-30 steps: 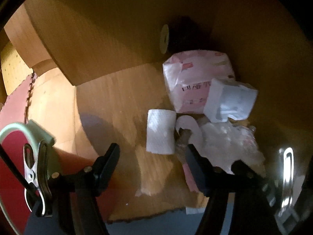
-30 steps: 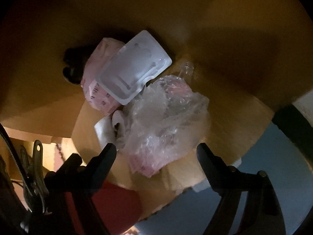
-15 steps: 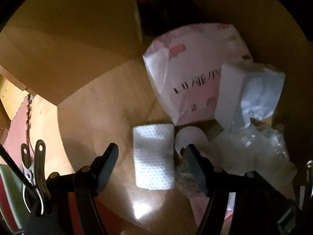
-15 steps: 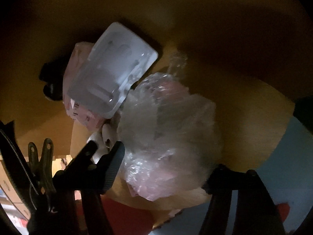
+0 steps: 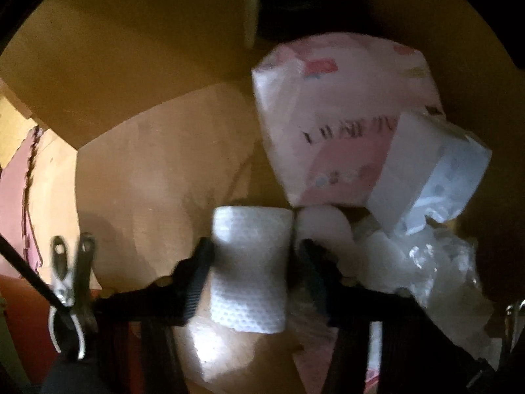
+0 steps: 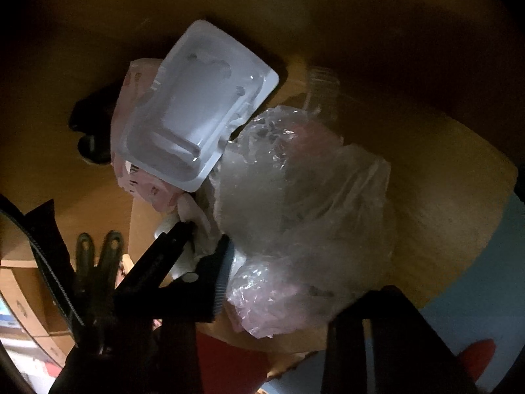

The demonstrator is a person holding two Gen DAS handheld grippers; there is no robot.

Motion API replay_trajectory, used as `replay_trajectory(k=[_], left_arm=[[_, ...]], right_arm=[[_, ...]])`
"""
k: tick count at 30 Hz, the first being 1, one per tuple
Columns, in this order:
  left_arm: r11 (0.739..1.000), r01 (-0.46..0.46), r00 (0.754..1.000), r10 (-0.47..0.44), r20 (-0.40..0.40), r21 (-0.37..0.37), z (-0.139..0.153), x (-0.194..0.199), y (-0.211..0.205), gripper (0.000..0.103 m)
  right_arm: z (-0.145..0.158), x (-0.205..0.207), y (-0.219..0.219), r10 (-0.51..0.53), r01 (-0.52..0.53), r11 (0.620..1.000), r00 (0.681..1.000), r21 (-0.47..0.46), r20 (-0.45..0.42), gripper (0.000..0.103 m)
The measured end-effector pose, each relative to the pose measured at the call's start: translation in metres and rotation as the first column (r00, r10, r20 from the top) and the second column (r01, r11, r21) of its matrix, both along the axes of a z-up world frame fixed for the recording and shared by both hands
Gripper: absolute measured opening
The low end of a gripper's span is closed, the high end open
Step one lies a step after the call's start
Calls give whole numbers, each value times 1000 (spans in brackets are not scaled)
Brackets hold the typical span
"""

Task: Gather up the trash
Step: 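Grasp the white tissue roll with the left gripper while the right gripper grasps the clear plastic bag, then carry the tissue in the left gripper and the bag in the right gripper over the red bucket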

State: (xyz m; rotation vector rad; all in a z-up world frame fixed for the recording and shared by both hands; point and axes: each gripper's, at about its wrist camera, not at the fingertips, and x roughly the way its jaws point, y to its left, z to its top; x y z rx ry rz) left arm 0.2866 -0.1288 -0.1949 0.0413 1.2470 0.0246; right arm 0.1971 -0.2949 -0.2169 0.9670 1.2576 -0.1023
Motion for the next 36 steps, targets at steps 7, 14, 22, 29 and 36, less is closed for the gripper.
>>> replay_trajectory(k=[7, 14, 22, 29, 36], left_arm=[[999, 41, 999, -41, 33, -9, 17, -12, 2, 12], [993, 97, 993, -92, 74, -67, 54, -34, 2, 10], [984, 110, 992, -99, 80, -137, 77, -52, -17, 10], [981, 112, 992, -101, 77, -159, 90, -81, -25, 10], [976, 126, 991, -114, 76, -178, 110, -106, -23, 10]], right_arm=[[11, -10, -10, -4, 4, 1000, 1000, -16, 7, 19], [25, -24, -16, -30, 28, 999, 998, 24, 51, 17], [26, -42, -43, -45, 41, 997, 998, -71, -53, 30], [37, -47, -51, -19, 16, 994, 999, -110, -27, 46], [36, -34, -31, 91, -91, 984, 996, -151, -10, 40]])
